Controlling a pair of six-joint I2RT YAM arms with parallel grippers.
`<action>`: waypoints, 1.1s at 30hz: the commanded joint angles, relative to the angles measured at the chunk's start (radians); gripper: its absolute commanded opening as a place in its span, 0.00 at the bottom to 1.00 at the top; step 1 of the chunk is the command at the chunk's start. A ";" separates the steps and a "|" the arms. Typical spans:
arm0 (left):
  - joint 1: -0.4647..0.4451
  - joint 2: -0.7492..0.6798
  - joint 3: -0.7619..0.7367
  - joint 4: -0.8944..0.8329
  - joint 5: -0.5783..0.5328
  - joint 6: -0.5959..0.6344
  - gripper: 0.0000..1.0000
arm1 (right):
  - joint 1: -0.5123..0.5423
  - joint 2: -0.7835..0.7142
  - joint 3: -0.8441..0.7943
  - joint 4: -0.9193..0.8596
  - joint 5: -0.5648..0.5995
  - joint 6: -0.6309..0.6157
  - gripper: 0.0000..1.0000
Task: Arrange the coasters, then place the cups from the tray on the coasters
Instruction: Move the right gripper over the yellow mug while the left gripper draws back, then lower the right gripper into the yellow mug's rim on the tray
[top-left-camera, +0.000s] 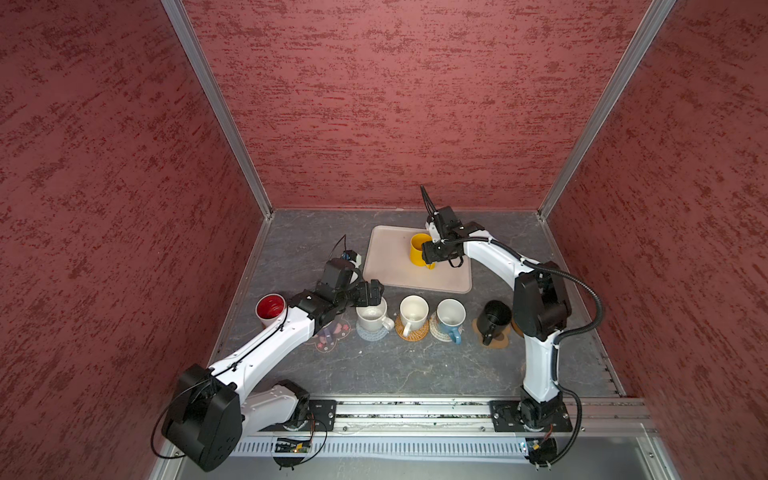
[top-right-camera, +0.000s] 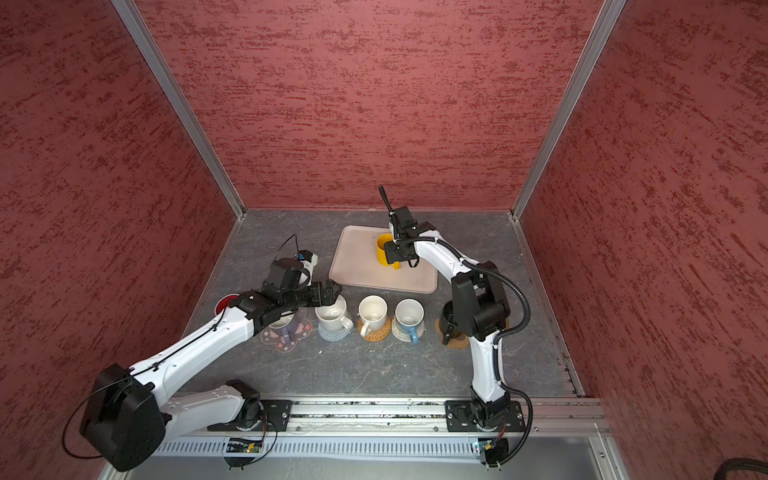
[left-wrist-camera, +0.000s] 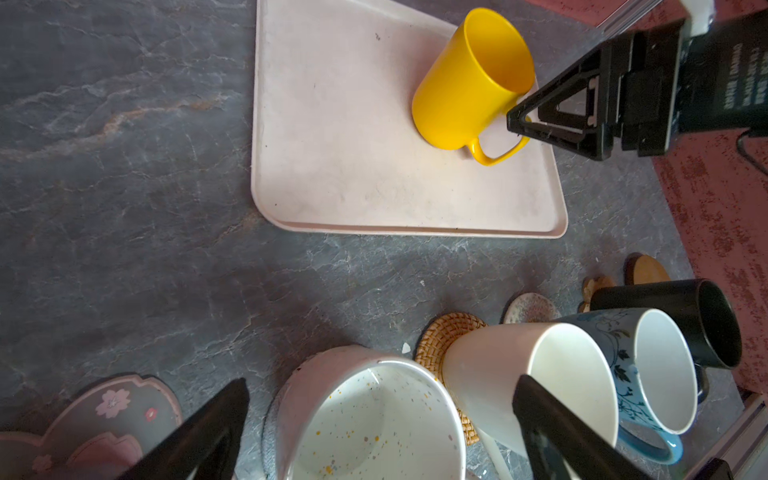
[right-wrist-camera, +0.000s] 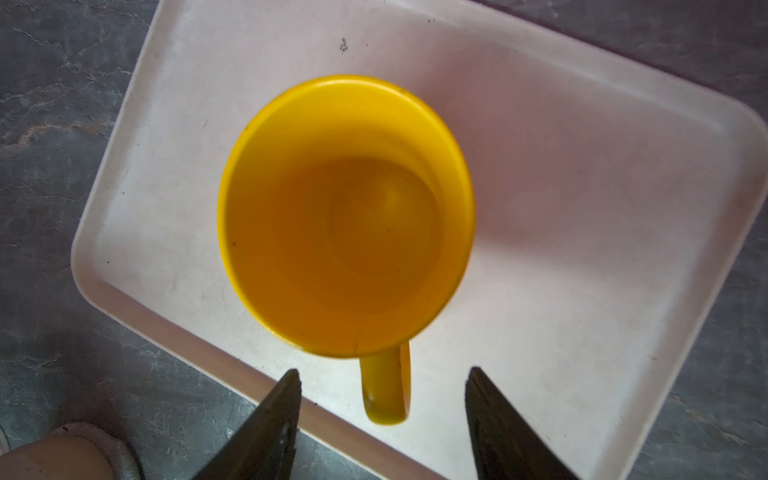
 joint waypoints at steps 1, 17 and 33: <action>0.005 0.007 -0.011 0.046 0.001 -0.006 1.00 | -0.006 0.036 0.056 -0.033 -0.011 -0.025 0.63; 0.009 0.016 -0.022 0.053 0.005 -0.009 1.00 | -0.006 0.163 0.157 -0.073 0.002 -0.028 0.45; 0.009 0.044 0.008 0.046 0.042 -0.028 1.00 | -0.006 0.162 0.144 -0.062 0.020 -0.028 0.00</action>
